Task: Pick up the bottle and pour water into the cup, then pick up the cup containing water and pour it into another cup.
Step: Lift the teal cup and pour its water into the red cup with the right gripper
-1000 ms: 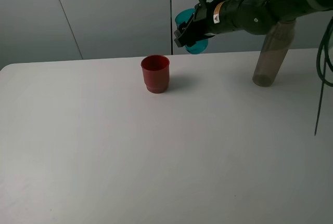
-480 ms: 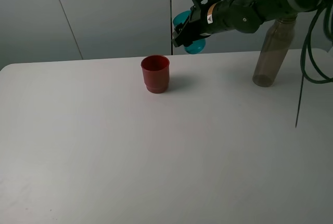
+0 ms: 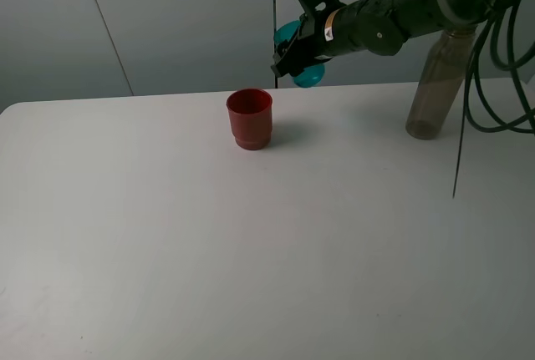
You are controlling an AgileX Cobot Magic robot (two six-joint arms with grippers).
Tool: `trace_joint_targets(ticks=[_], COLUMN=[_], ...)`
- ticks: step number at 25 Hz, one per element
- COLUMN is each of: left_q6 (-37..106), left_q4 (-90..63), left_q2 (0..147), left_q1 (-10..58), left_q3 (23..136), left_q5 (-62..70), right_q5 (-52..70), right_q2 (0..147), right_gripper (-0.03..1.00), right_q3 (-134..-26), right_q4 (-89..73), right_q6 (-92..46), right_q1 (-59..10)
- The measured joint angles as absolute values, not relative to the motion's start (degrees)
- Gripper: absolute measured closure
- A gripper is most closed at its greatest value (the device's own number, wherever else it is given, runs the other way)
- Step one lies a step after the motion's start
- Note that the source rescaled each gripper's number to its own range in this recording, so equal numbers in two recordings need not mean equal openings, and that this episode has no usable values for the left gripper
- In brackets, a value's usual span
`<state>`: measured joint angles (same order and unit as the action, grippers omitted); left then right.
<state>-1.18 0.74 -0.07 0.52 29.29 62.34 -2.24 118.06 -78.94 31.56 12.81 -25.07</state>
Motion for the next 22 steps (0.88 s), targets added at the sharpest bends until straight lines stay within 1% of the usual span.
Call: trace_joint_targets(ticks=[8,16,22], left_q6=[-1.2,-1.2,-1.2], left_q4=[0.7,0.7,0.7], left_q2=[-0.1,-0.1,-0.1], left_q1=[0.5,0.5,0.5], left_q3=[29.3,29.3,29.3], left_q5=[62.3,62.3,62.3], right_q5=[-2.1,-1.9,-1.4], right_q2=[120.5,120.4,120.8], right_gripper=[0.85,0.85,0.85], right_q3=[-80.6,-80.7,-80.7], right_q4=[33.8,38.4,40.5], right_q6=[12.7,12.3,9.6], right_q1=[-25.2,-27.1,-28.3])
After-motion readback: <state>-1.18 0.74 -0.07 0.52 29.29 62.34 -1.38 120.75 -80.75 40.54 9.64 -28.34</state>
